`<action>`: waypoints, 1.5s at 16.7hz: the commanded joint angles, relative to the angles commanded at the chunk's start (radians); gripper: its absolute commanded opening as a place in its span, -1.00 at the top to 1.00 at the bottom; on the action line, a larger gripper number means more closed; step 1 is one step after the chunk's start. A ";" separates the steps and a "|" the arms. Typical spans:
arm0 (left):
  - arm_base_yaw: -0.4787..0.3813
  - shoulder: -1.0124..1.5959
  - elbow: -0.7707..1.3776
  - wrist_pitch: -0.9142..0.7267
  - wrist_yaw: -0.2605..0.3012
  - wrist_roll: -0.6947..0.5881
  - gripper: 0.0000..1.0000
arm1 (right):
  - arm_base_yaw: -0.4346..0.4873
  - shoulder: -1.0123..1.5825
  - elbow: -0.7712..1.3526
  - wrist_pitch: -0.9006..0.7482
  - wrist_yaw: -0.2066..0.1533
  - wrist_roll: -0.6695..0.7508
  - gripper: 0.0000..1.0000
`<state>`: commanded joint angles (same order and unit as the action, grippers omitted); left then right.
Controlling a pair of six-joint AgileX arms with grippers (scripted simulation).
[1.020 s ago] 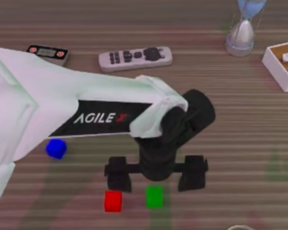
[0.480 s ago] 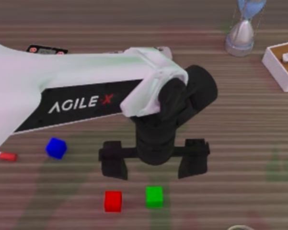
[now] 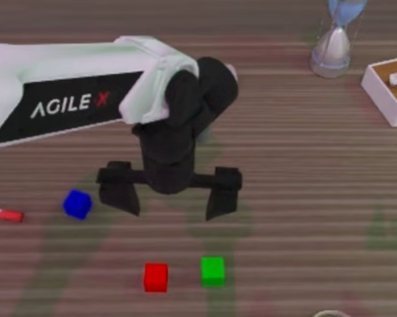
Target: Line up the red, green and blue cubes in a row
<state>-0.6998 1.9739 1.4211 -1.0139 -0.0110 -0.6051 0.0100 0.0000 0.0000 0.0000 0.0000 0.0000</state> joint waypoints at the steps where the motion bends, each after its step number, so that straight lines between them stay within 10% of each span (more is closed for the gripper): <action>1: 0.045 0.001 -0.008 0.004 0.002 0.079 -1.00 | 0.000 0.000 0.000 0.000 0.000 0.000 -1.00; 10: 0.431 -0.016 -0.082 0.050 0.011 0.696 -1.00 | 0.000 0.000 0.000 0.000 0.000 0.000 -1.00; 25: 0.466 0.123 -0.207 0.329 0.013 0.739 -1.00 | 0.000 0.000 0.000 0.000 0.000 0.000 -1.00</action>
<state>-0.2335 2.0965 1.2142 -0.6844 0.0021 0.1342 0.0100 0.0000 0.0000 0.0000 0.0000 0.0000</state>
